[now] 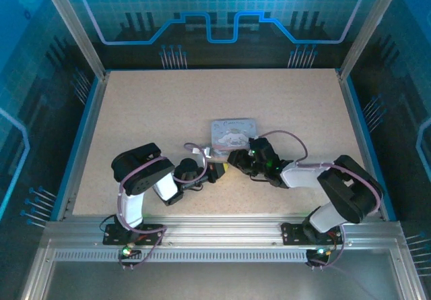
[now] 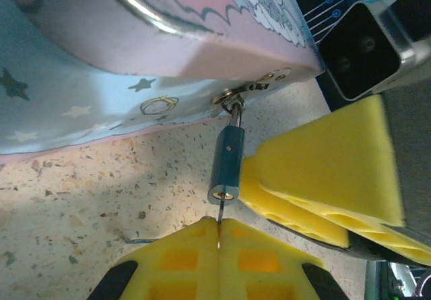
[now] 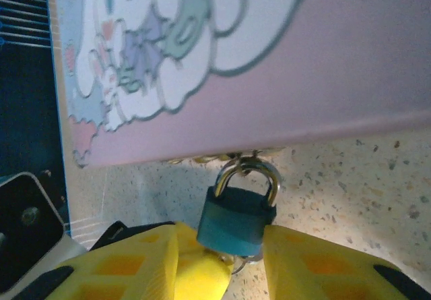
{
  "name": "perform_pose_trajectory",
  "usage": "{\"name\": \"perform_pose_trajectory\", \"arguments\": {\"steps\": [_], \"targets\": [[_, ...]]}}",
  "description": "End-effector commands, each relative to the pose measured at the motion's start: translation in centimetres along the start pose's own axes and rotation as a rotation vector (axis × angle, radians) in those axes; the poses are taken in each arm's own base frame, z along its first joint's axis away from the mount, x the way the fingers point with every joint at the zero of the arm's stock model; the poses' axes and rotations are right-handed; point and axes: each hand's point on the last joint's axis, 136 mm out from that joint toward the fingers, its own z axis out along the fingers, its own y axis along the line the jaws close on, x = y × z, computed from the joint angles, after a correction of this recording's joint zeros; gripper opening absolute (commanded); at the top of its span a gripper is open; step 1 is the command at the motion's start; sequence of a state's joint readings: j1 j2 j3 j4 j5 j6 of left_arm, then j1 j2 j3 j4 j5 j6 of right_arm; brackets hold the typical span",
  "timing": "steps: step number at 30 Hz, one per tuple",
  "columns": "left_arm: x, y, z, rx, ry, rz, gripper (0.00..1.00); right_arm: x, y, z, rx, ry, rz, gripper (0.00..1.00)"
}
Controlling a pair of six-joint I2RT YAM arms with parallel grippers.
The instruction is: Unlock the padlock with the key
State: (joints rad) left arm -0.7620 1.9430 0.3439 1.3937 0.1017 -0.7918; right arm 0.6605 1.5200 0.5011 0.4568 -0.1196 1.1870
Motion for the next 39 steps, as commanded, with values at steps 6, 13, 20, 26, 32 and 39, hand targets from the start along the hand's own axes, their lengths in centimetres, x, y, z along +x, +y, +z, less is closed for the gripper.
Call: {"name": "perform_pose_trajectory", "arguments": {"steps": [6, 13, 20, 26, 32, 39], "targets": [[-0.2, -1.6, -0.3, 0.063, 0.02, -0.058, 0.0, -0.2, -0.2, 0.9, -0.017, 0.004, 0.082, 0.45], [-0.7, -2.0, -0.5, 0.079, 0.017, -0.083, 0.0, -0.2, -1.0, 0.6, 0.014, -0.011, 0.095, 0.57], [-1.2, -2.9, -0.5, 0.108, 0.012, -0.089, 0.0, 0.1, -1.8, 1.0, 0.021, -0.002, 0.125, 0.59], [-0.9, -2.5, -0.4, 0.099, 0.022, -0.099, 0.0, 0.0, -0.6, 1.3, -0.04, 0.001, 0.121, 0.25], [-0.8, -2.1, -0.5, 0.083, 0.015, -0.091, 0.0, -0.1, -0.8, 0.6, 0.014, -0.008, 0.086, 0.13], [-0.8, -1.5, -0.2, 0.064, 0.008, -0.05, 0.0, 0.0, -0.5, -0.4, 0.102, -0.024, -0.004, 0.03]]}}
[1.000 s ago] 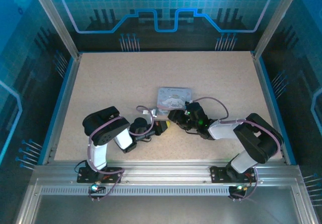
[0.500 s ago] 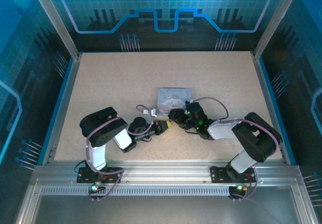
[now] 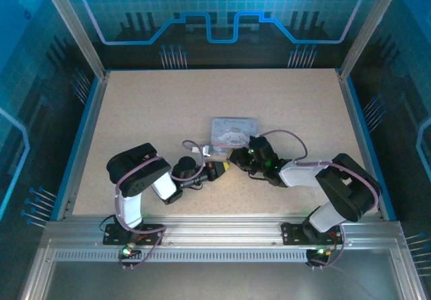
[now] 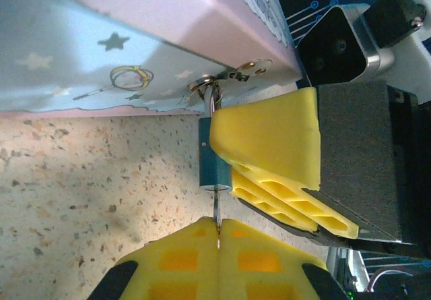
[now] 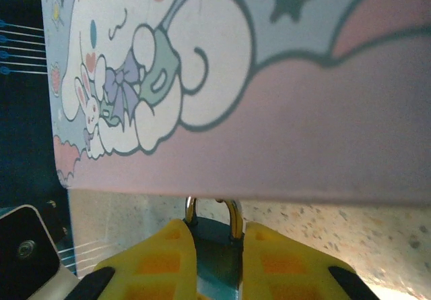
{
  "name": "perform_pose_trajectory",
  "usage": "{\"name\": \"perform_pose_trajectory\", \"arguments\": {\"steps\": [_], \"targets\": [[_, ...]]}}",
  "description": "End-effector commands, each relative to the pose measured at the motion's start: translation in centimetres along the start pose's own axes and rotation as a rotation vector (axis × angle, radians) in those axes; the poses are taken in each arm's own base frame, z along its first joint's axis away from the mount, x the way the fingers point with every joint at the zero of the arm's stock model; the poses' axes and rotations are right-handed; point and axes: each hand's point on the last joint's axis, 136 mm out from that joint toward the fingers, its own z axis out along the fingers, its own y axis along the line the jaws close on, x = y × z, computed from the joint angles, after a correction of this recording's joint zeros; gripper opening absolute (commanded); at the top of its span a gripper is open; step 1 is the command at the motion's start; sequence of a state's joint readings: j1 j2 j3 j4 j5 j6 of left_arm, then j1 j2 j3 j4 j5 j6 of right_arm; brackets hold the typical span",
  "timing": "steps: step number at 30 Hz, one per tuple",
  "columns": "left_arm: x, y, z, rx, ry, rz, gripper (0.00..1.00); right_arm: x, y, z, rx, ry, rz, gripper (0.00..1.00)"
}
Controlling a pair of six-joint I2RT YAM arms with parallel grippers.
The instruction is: Unlock the padlock with the key
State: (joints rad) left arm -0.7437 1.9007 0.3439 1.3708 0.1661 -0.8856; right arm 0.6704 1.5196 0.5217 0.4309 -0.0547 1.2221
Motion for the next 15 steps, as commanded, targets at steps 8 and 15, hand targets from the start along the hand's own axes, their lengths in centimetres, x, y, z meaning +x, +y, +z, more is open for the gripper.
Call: {"name": "perform_pose_trajectory", "arguments": {"steps": [8, 15], "targets": [[-0.28, 0.23, 0.09, -0.008, -0.026, 0.132, 0.0, 1.04, -0.27, -1.1, 0.135, 0.024, -0.075, 0.0], [-0.15, 0.48, -0.08, -0.041, -0.048, 0.225, 0.0, 1.27, -0.24, -1.12, 0.193, 0.033, -0.078, 0.0]]}}
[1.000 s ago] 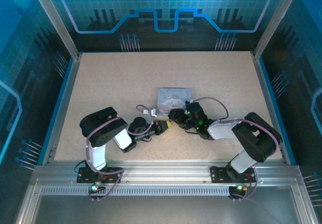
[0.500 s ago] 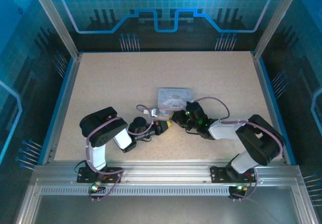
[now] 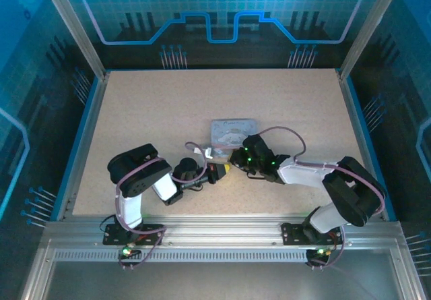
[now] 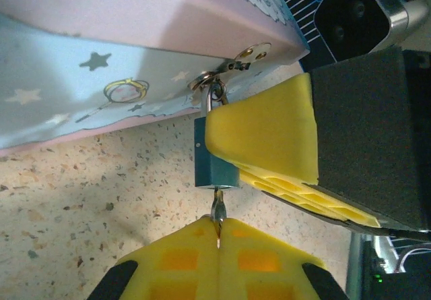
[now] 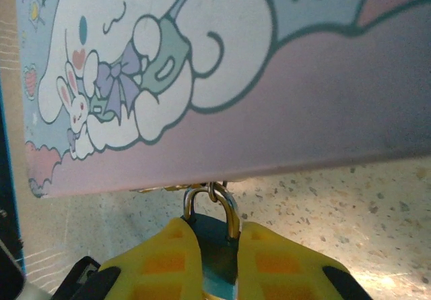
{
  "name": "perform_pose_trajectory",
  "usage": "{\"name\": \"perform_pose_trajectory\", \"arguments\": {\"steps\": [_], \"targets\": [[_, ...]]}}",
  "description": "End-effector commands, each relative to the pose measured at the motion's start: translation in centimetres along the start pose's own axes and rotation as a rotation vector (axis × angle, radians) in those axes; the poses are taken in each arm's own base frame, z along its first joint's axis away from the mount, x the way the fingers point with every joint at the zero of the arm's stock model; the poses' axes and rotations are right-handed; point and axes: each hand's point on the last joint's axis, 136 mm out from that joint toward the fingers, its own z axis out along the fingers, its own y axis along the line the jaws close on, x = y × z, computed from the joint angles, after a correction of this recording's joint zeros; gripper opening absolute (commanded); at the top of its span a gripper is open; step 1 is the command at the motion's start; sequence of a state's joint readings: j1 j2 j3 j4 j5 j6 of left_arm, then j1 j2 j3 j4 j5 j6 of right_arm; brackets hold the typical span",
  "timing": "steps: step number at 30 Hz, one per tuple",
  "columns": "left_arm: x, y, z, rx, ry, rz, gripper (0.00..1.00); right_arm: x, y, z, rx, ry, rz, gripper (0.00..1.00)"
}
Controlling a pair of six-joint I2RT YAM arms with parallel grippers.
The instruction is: Unlock the padlock with the key
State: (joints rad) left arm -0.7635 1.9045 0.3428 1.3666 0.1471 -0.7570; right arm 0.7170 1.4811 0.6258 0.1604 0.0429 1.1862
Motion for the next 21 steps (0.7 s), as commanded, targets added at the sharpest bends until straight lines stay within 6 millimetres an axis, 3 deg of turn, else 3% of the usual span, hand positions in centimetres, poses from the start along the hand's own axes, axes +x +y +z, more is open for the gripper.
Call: {"name": "perform_pose_trajectory", "arguments": {"steps": [1, 11, 21], "targets": [[-0.6, 0.6, -0.2, -0.045, -0.053, 0.109, 0.0, 1.0, -0.1, -0.4, 0.055, 0.034, -0.026, 0.0], [-0.1, 0.9, -0.3, -0.119, -0.025, 0.244, 0.0, 1.2, -0.1, -0.3, 0.089, 0.044, -0.022, 0.0], [0.4, -0.8, 0.2, -0.127, 0.0, 0.387, 0.0, 1.2, 0.0, -0.3, 0.094, 0.047, -0.024, 0.0]]}}
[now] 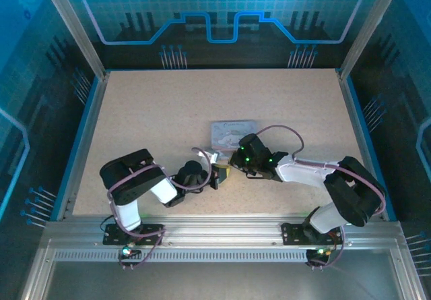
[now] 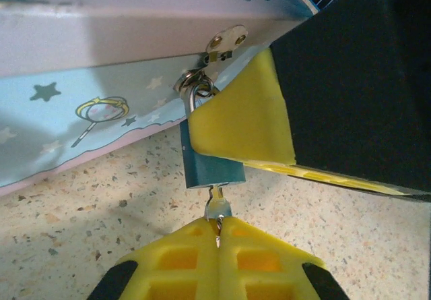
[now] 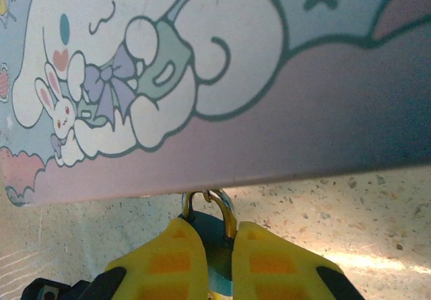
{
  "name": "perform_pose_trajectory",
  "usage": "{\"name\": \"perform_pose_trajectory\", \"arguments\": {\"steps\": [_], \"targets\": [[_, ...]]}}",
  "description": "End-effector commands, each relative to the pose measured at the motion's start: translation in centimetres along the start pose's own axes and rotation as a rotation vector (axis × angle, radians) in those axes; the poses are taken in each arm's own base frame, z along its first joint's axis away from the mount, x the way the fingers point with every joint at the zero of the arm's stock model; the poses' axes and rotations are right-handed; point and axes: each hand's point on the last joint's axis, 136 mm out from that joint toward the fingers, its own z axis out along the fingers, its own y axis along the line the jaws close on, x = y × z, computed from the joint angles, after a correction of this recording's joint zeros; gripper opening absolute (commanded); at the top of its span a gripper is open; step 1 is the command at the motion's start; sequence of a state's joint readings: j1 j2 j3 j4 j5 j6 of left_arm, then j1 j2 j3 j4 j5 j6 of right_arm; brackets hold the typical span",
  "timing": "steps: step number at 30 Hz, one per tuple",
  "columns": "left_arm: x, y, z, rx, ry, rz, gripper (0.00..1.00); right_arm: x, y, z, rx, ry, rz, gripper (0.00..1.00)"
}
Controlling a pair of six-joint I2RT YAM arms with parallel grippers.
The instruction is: Unlock the padlock with the key
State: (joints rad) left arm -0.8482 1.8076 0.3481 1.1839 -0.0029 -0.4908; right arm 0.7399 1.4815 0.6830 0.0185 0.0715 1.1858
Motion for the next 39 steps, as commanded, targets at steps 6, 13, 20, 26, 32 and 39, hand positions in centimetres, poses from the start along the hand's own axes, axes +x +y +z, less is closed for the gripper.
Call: {"name": "perform_pose_trajectory", "arguments": {"steps": [6, 13, 20, 26, 32, 39], "targets": [[-0.9, -1.7, 0.2, -0.052, 0.005, 0.238, 0.0, 0.9, 0.2, 0.2, 0.01, 0.031, -0.008, 0.0], [-1.3, -2.1, 0.1, -0.109, 0.057, 0.34, 0.0, 1.1, 0.2, 0.2, 0.011, 0.043, -0.008, 0.0], [-1.8, -2.0, 0.0, -0.026, 0.013, 0.126, 0.0, 1.3, 0.1, 0.5, -0.018, 0.045, 0.012, 0.0], [-2.1, -1.4, -0.4, 0.049, -0.042, -0.099, 0.14, 1.4, -0.4, 0.8, -0.027, 0.051, 0.032, 0.0], [-2.4, 0.5, -1.2, 0.078, -0.096, -0.325, 0.3, 1.4, -0.6, 1.2, -0.033, 0.054, 0.047, 0.0], [-1.2, 2.2, -0.6, 0.032, -0.073, -0.468, 0.34, 1.8, -1.0, 1.9, -0.037, 0.073, 0.068, 0.0]]}}
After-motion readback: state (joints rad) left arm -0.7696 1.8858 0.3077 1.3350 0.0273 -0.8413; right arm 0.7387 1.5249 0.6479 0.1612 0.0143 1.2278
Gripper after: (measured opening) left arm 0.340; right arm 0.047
